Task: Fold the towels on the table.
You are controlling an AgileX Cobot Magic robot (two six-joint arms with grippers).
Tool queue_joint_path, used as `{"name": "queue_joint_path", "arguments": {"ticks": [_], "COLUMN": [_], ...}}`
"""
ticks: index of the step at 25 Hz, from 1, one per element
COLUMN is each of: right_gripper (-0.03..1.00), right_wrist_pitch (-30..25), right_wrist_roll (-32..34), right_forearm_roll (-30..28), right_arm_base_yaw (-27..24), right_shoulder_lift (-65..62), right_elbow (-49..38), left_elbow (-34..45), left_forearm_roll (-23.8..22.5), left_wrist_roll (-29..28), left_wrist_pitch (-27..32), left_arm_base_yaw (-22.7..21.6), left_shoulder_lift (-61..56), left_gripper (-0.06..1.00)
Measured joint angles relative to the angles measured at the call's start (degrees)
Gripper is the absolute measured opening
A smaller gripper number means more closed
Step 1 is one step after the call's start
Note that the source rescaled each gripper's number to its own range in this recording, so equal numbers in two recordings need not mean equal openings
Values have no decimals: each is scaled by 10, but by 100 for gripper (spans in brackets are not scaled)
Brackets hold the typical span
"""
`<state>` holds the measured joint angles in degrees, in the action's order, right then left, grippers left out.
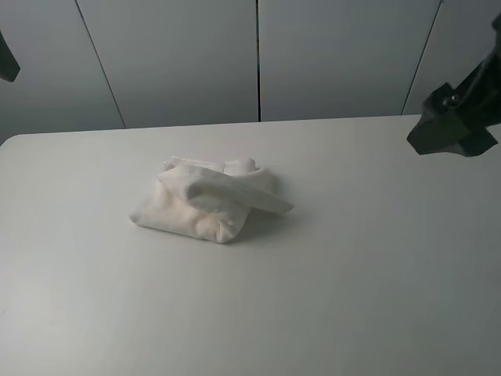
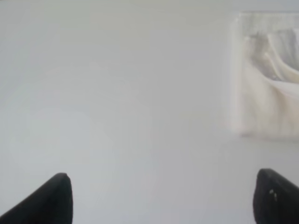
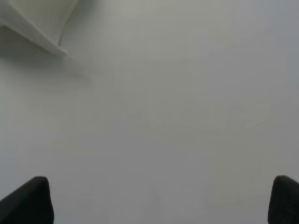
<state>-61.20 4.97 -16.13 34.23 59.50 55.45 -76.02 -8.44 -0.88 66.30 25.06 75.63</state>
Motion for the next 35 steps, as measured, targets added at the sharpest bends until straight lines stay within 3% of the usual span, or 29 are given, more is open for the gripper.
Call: {"name": "queue_joint_path", "arguments": {"ticks": [5,14,22,26,29,35], "right_gripper": [100,100,100,100,100,100], "right_wrist_pitch": [-41,-60,-73,-77,-69,-21], "right_wrist_roll": [4,-11,-74,-81,-88,-96], "right_forearm_roll": [-7,39,73,134,168,172], "right_arm_base_yaw": [0,0,0,0,0,0], "right_shoulder_lift": [-103,-309,-469,-533,-572,-594], "right_elbow": [-20,-96,-173,-217,-243,-261], "left_elbow": [141,326,429,450,450,466], "left_forearm_roll": [-14,10,36,57,57,52], "left_wrist_roll": [-49,-61,-48,-39,-35,-22], "left_wrist_pitch": [-15,-17,-12,-15,-14,-36], "left_arm_base_yaw": [0,0,0,0,0,0], "left_shoulder_lift": [-124,-426,-656,-736,-753,-756], "left_gripper": [100,100,100,100,100,100]}}
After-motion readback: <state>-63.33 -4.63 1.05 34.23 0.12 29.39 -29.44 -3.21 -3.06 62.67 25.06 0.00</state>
